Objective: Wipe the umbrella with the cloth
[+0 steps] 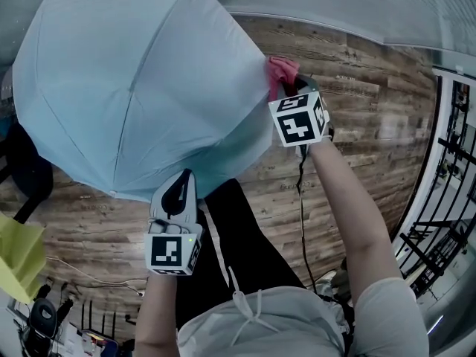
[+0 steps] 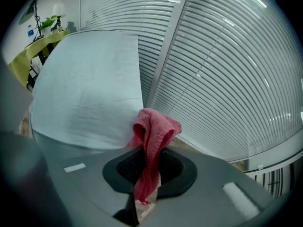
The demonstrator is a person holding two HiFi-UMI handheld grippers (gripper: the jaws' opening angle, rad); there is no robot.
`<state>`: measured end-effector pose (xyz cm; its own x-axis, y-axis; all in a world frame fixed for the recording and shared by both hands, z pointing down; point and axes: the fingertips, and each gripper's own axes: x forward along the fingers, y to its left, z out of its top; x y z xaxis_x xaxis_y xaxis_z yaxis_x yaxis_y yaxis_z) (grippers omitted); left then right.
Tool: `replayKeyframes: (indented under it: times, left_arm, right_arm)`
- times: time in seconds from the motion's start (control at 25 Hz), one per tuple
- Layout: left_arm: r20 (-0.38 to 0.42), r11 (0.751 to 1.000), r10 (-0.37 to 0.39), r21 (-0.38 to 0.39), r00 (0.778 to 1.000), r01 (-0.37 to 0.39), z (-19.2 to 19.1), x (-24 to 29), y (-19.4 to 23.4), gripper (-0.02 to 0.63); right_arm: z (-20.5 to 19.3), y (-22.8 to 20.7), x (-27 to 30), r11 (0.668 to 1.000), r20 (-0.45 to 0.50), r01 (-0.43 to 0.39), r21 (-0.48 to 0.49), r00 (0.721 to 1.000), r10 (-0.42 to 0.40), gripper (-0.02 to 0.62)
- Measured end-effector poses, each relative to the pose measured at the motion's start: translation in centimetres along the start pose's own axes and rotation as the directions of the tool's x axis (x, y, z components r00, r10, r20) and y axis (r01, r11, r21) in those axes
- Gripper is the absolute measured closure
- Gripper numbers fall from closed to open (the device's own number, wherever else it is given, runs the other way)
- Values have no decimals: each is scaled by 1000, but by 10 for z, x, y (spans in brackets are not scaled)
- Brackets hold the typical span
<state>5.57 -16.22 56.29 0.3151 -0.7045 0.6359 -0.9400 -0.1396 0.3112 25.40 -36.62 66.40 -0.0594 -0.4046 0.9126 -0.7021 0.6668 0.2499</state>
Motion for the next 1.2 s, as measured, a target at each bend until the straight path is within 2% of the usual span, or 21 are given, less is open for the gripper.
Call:
replayKeyframes:
  times: [0.16,0.28,0.4,0.56,0.88,1.04,1.2]
  left_arm:
    - [13,1000,0,-5,1000,0,1,-14,1,600]
    - [21,1000,-12,-3,1000,12,-3,-27,4,600]
    - [27,1000,-28,3,999,28,-11,-43,8,600]
    - [38,1000,-21,-1,999,21,-24,-73,27,600]
    - [23,1000,14,-9,1000,-14,-70,-145,85,600]
    - [28,998,48,-32,998,-47,-92,-176,120,600]
    - [29,993,94,-76,995,-91,-119,-204,159,600]
  right_arm:
    - [-5,10,-27,999,24,9,45,1000,-10,540]
    - [-1,36,-57,993,70,-41,110,997,34,538]
    - [0,72,-88,987,112,-90,134,991,75,538]
    - [-7,139,-121,981,131,-156,113,981,141,538]
    - [-24,293,-155,955,104,-278,109,958,267,538]
    - [-17,371,-153,941,96,-324,97,944,315,538]
    - [5,439,-147,933,130,-358,49,928,349,538]
